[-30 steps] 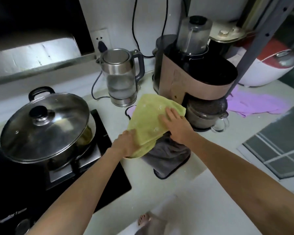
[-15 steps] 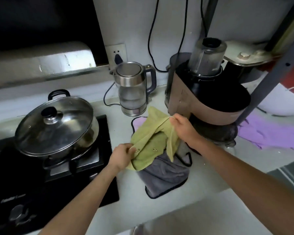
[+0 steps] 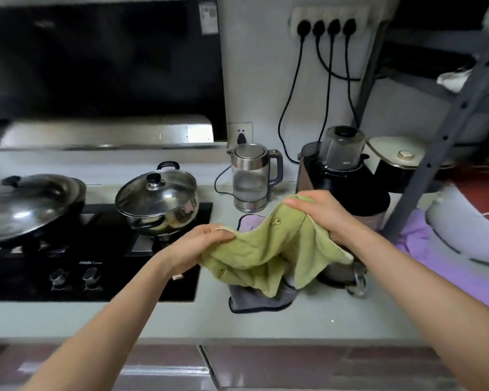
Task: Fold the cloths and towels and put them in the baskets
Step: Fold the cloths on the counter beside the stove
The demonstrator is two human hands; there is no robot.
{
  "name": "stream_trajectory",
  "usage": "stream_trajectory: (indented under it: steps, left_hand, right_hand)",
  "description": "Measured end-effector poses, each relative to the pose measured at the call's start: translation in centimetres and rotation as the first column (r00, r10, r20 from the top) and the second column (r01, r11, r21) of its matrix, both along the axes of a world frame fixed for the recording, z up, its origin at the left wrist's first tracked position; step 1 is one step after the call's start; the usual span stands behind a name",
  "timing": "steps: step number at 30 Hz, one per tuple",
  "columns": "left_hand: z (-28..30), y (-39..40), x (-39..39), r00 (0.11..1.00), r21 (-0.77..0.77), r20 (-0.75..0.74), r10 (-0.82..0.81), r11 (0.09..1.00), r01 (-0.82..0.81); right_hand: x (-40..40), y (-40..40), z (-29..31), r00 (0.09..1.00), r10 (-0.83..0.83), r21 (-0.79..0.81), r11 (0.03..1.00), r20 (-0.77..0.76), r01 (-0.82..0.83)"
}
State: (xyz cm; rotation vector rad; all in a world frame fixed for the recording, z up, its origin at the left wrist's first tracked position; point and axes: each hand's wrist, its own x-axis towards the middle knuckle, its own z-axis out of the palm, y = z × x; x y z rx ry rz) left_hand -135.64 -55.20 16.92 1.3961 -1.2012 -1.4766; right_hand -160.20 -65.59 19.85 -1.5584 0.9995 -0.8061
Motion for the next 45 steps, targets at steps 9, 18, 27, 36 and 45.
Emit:
stream_trajectory:
  steps: [9, 18, 27, 36, 45]
  left_hand:
    - [6.1, 5.3, -1.2, 0.944, -0.193, 0.301, -0.135, 0.961, 0.199]
    - [3.4, 18.1, -3.7, 0.917, -0.609, 0.322, 0.233, 0.793, 0.012]
    - [7.3, 23.5, -4.2, 0.977, -0.564, 0.083, 0.198, 0.817, -0.117]
    - [12.8, 24.7, -8.5, 0.947, -0.072, 0.125, -0.296, 0.949, 0.307]
    - [8.2, 23.9, -13.6, 0.852, 0.159, 0.34, -0.399, 0.917, 0.366]
  right_hand:
    - [2.4, 8.0, 7.3, 0.994, -0.063, 0.054, 0.997, 0.087, 0.058]
    - [6.8, 18.3, 6.7, 0.781, -0.487, 0.355, 0.863, 0.392, 0.36]
    - [4.4, 26.8, 8.8, 0.73, -0.53, 0.293, 0.847, 0.432, 0.443]
    - [-3.9, 31.0, 8.6, 0.845, -0.531, -0.237, 0.83, -0.062, 0.504]
    - [-9.4, 34.6, 4.4, 0.856, 0.17, -0.035, 0.976, -0.488, -0.214]
